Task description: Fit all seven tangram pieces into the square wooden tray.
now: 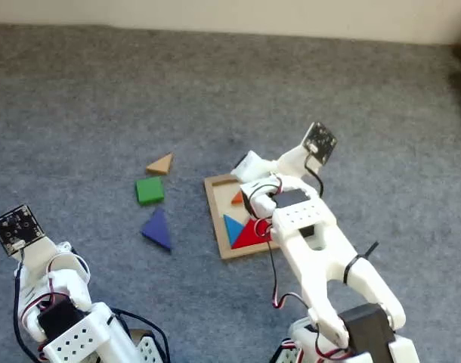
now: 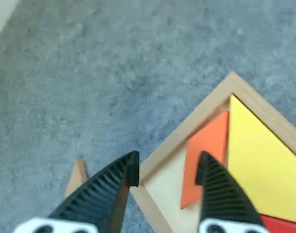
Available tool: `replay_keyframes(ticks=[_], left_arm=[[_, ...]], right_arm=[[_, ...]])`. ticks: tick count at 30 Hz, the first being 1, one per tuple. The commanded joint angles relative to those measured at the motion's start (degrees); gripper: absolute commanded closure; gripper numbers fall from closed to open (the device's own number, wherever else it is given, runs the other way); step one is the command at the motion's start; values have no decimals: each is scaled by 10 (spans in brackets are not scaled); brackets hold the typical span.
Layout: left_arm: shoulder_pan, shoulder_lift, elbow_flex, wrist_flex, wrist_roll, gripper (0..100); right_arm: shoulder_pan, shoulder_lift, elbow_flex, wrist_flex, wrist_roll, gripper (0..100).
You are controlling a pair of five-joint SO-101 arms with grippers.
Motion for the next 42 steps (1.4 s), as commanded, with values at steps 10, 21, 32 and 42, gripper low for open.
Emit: replay_keyframes(ticks=[10,21,32,42], left_arm=[[11,-31,11,3,-4,993],[12,-31,11,3,-4,993],[11,-31,11,3,-4,993],[11,-31,11,3,-4,993]], right_arm=[[6,-41,-4,-14,86,990],[7,57,-1,-12,89,990],[39,89,-50,22,135,990],[58,89,-50,25,137,990]])
